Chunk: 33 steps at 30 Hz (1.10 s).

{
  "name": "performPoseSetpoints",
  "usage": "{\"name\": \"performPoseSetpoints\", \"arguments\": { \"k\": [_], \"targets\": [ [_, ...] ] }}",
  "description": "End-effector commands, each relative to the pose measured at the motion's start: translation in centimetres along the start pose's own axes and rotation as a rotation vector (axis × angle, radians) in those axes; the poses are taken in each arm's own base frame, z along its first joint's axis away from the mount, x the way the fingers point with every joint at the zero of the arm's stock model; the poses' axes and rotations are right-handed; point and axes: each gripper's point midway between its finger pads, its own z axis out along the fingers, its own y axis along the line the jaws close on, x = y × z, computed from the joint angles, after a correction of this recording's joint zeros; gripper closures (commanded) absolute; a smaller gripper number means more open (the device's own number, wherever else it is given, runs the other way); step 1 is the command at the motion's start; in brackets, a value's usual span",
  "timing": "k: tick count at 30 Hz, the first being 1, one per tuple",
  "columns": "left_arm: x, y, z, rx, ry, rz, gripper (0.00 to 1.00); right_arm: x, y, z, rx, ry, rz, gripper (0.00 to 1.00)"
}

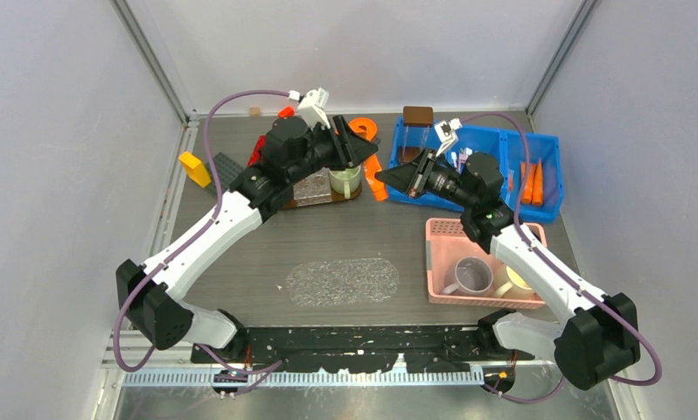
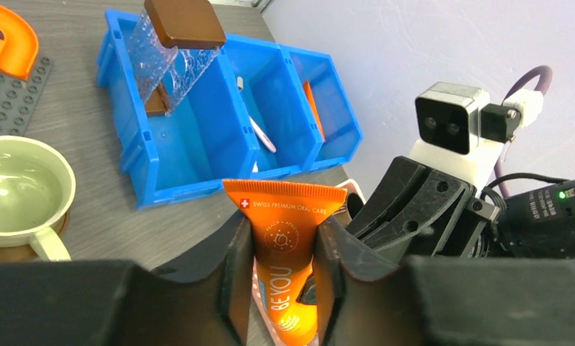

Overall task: Prepare toiletry sets of a toothbrush and toothpaste on the tray
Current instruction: Pick up the toothpaste from the storage box.

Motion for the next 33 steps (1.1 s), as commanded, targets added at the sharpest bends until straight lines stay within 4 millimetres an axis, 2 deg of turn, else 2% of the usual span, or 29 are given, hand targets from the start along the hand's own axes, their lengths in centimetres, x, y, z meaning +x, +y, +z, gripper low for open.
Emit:
{"name": "performPoseSetpoints", "arguments": {
  "k": [1,3,5,6,8,10,13,14,15,16,17,18,19,22,23,24,27,28,29,33],
  "targets": [
    [-2.5,-2.1,-0.5,0.054,-0.075,0.015,0.76,-0.7,1.4,0.3,-0.055,-0.024,-0.069,0.97],
    [-2.8,-2.1,-0.8,0.046,-0.089,0.027,0.85,-0.5,1.0,0.3,-0.038,-0.019,-0.067,0.91],
    [-3.1,-1.8,-1.2,0.029,-0.102,0.047,0.91,-0.2,0.6,0.2,-0.018,-0.010,-0.060,0.79],
    [-3.2,-1.7,-1.4,0.020,-0.111,0.059,0.94,0.0,0.5,0.1,-0.010,-0.007,-0.057,0.69],
    [-3.7,-1.2,-1.9,-0.007,-0.134,0.082,0.95,-0.1,0.3,-0.2,0.012,-0.010,-0.057,0.55],
    [-4.1,-0.6,-2.3,-0.038,-0.156,0.112,0.94,-0.1,0.1,-0.7,0.049,-0.010,-0.069,0.47],
    [-4.9,0.8,-2.7,-0.111,-0.202,0.170,0.92,0.1,-0.6,-2.0,0.140,0.003,-0.082,0.41],
    [-5.1,1.3,-2.9,-0.137,-0.212,0.190,0.92,-0.7,-0.3,-2.6,0.164,-0.024,-0.116,0.39],
    [-5.3,1.8,-2.9,-0.160,-0.221,0.215,0.92,0.0,-1.0,-3.2,0.211,0.002,-0.104,0.38],
    [-5.5,2.4,-3.0,-0.185,-0.231,0.240,0.91,-0.8,-1.0,-3.9,0.248,-0.029,-0.141,0.37],
    [-5.7,2.8,-3.1,-0.208,-0.240,0.262,0.91,-0.4,-1.6,-4.6,0.293,-0.015,-0.138,0.34],
    [-6.0,3.2,-3.1,-0.232,-0.250,0.287,0.91,-1.1,-1.7,-5.4,0.332,-0.053,-0.168,0.33],
    [-6.2,3.7,-3.2,-0.257,-0.257,0.322,0.91,-0.9,-2.2,-6.1,0.372,-0.049,-0.169,0.31],
    [-7.1,5.2,-3.4,-0.338,-0.289,0.395,0.90,-2.3,-2.4,-8.7,0.462,-0.153,-0.209,0.26],
    [-7.4,5.7,-3.4,-0.364,-0.299,0.417,0.90,-2.5,-3.2,-9.4,0.511,-0.186,-0.213,0.23],
    [-7.7,6.1,-3.4,-0.384,-0.308,0.437,0.90,-3.0,-2.7,-10.3,0.516,-0.223,-0.228,0.21],
    [-8.4,7.1,-3.2,-0.442,-0.331,0.486,0.90,-4.5,-3.9,-13.0,0.634,-0.344,-0.267,0.16],
    [-8.6,7.6,-3.2,-0.466,-0.332,0.502,0.90,-5.0,-3.5,-13.7,0.639,-0.384,-0.282,0.15],
    [-9.4,7.5,-3.2,-0.475,-0.364,0.512,0.90,-5.3,-4.3,-14.5,0.687,-0.413,-0.299,0.13],
    [-10.6,9.0,-3.0,-0.549,-0.416,0.555,0.90,-6.7,-4.4,-17.5,0.781,-0.512,-0.356,0.12]
  ]
}}
